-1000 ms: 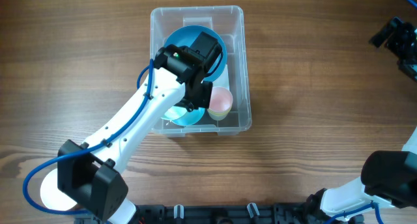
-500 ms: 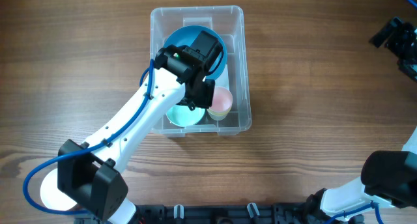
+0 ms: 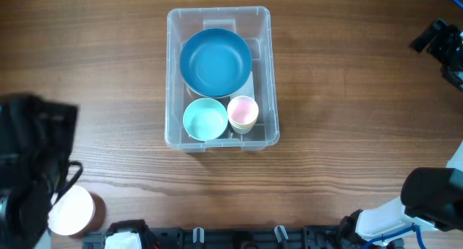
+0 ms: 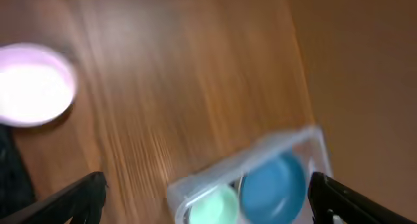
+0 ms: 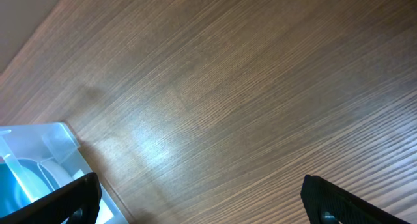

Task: Pack container
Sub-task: 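Stack the mint bowl onto the light blue bowl in the bin, then grasp the pink bowl with the left gripper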

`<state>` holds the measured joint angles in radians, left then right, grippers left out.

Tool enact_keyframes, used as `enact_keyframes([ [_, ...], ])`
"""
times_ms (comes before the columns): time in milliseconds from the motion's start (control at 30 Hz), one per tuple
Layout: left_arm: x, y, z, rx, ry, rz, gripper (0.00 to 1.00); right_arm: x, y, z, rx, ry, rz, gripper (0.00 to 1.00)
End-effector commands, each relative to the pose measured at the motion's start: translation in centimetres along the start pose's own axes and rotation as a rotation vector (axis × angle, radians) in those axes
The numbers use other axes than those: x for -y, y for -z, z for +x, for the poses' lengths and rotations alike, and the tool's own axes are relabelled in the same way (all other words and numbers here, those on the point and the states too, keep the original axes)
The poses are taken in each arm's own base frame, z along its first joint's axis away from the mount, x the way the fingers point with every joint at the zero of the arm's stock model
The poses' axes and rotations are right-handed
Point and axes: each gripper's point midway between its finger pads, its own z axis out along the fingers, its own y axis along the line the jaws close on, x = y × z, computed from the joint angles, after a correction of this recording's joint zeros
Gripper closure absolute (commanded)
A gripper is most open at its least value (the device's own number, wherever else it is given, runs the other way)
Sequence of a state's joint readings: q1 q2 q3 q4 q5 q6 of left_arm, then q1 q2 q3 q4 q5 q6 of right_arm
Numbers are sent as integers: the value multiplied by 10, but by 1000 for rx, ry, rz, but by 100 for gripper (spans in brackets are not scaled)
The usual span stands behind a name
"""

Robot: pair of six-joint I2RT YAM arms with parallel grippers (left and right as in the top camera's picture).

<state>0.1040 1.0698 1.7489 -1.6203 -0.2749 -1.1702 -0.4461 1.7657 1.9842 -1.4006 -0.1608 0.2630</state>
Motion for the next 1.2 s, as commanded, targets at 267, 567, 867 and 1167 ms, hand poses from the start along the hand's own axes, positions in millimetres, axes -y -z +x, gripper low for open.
enact_keyframes([
  [267, -129, -124, 3, 8, 369, -584, 0, -6, -5, 3, -23, 7, -23, 0],
  [567, -199, -179, 10, -46, 519, -836, 0, -6, -5, 3, -22, 7, -23, 1],
  [867, -214, -242, 4, -110, 434, -882, 3, -6, -5, 3, -22, 7, -23, 0],
  [1167, -221, -279, 4, -144, 363, -885, 23, -6, -5, 3, -22, 7, -23, 0],
])
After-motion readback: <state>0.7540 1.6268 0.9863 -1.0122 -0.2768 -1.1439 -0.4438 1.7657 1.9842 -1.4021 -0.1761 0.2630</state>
